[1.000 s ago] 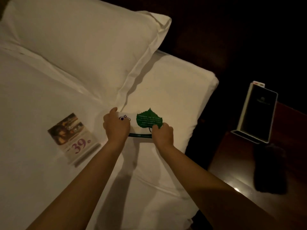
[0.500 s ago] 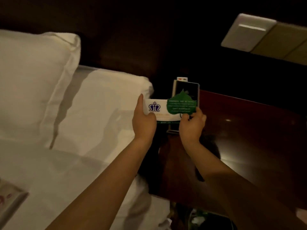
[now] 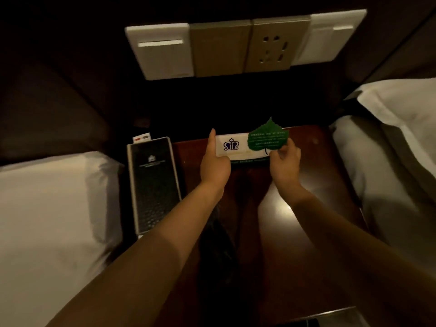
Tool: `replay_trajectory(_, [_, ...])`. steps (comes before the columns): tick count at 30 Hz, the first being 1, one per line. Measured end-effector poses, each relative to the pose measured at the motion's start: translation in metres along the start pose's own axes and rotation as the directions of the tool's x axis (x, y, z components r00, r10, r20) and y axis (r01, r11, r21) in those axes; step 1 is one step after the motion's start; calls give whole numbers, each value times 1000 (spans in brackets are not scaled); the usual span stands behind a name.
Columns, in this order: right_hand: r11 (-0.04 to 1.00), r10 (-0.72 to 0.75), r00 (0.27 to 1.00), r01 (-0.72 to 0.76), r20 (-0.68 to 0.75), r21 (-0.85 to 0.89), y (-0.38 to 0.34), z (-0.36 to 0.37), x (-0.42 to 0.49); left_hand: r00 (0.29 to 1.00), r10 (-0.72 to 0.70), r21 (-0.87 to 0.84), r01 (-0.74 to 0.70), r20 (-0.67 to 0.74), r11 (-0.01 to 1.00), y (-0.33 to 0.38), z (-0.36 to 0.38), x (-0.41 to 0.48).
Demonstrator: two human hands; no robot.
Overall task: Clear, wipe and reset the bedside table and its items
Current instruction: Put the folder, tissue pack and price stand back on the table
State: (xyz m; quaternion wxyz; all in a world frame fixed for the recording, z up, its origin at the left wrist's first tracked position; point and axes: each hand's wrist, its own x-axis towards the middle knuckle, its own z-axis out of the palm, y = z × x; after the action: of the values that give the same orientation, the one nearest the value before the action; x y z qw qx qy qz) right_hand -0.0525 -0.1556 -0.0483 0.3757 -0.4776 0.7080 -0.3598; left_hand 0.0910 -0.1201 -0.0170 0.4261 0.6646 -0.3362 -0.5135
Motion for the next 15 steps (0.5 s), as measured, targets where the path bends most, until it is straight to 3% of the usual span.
replay_trajectory(15, [997,-28,999,27,20,68,26,-6,74,998,-22,129,15,55,992,-8,46,55])
